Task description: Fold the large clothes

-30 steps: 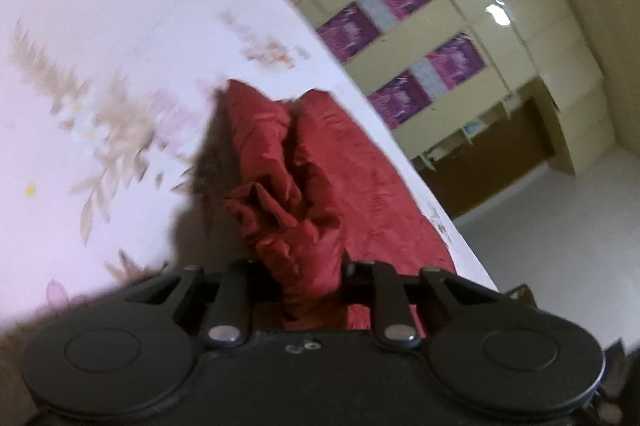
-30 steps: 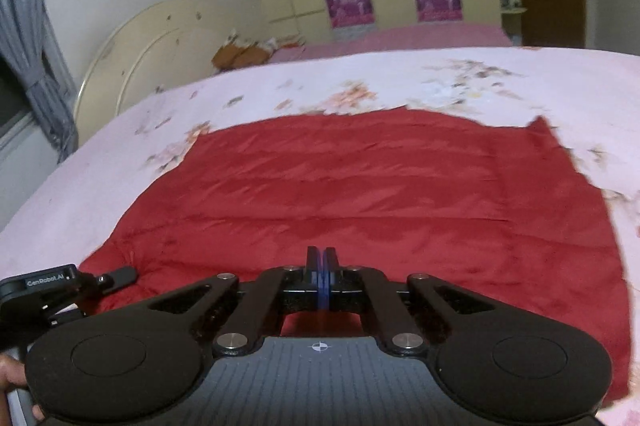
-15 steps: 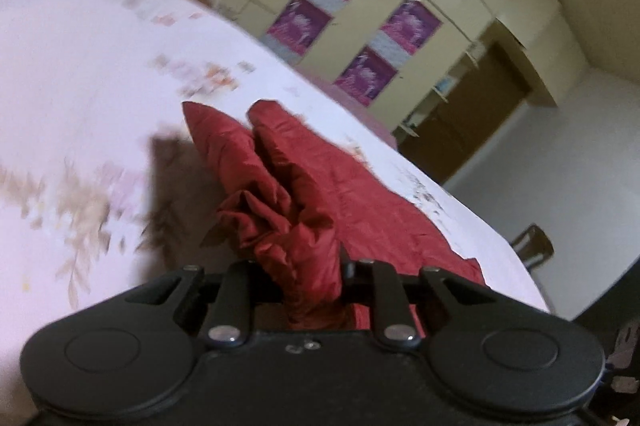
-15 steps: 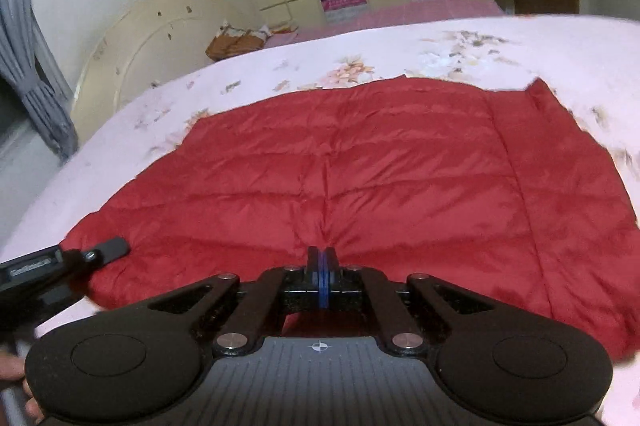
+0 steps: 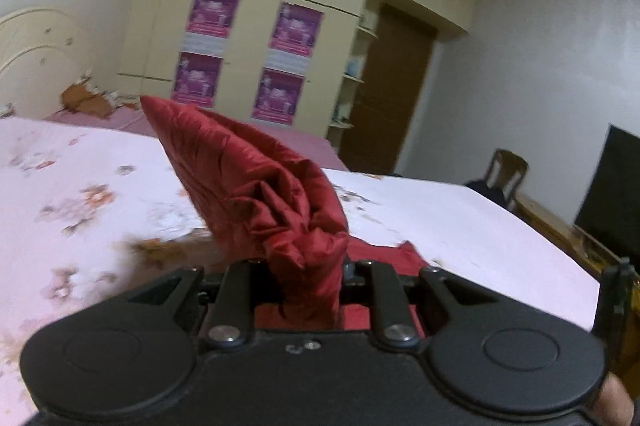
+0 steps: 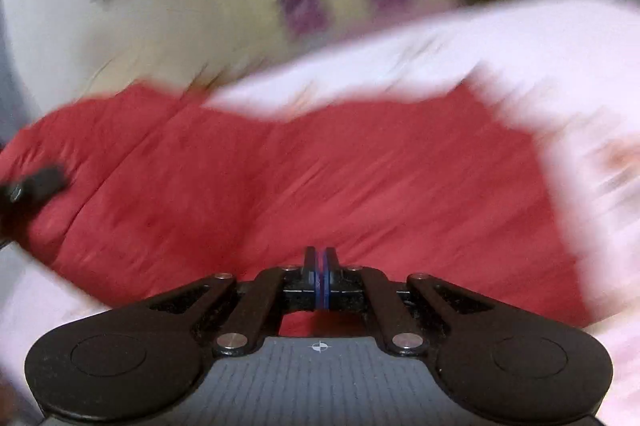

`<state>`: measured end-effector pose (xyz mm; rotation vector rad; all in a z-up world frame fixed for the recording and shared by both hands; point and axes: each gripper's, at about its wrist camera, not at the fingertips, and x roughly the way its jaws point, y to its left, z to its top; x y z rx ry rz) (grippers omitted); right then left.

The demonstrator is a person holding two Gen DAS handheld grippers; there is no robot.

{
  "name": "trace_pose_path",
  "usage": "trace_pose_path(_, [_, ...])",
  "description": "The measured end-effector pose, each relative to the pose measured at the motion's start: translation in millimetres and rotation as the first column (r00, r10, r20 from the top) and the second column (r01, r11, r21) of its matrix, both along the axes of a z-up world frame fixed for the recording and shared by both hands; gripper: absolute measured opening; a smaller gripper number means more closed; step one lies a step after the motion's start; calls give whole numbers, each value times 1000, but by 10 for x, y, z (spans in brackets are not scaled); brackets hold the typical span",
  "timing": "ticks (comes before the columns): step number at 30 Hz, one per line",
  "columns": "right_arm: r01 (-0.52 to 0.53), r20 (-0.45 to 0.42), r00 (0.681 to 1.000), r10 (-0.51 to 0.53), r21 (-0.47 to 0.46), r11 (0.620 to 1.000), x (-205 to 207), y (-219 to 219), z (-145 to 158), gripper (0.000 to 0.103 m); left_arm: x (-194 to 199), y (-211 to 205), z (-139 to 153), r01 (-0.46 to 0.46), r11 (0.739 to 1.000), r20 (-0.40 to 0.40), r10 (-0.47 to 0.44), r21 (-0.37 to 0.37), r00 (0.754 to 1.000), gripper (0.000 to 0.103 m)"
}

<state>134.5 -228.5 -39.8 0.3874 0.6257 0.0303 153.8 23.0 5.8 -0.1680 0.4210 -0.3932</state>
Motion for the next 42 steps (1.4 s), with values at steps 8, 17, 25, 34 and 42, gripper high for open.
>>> trace_pose_path(8, [94,-164,984,-74,118,989,172,-853,-356,1,98,-1044,-13,169,979,-54,-164,114,985,19])
trace_pose_path(17, [55,-163,986,-12,258,965,28,-1281,-418,1,549,-2032,-755,424,900,-398,-355,99,846,47])
trace_pose_path(25, [12,-12,1000,-8,338,941,46,-1675,-28,76,669,-1013,-386,185,979,-314,-204,-89,927,51])
trace_pose_path(34, [-98,-39,992,119,355,930,856,-1529,107,28,1467,-707,-723,27,994,-327,-60,-105,943,32])
trace_pose_path(42, [-26,-148,987,62,232,972,959,-1467,-195,15,1607,-931,-895,123,987,-363,-151,-99,919,27])
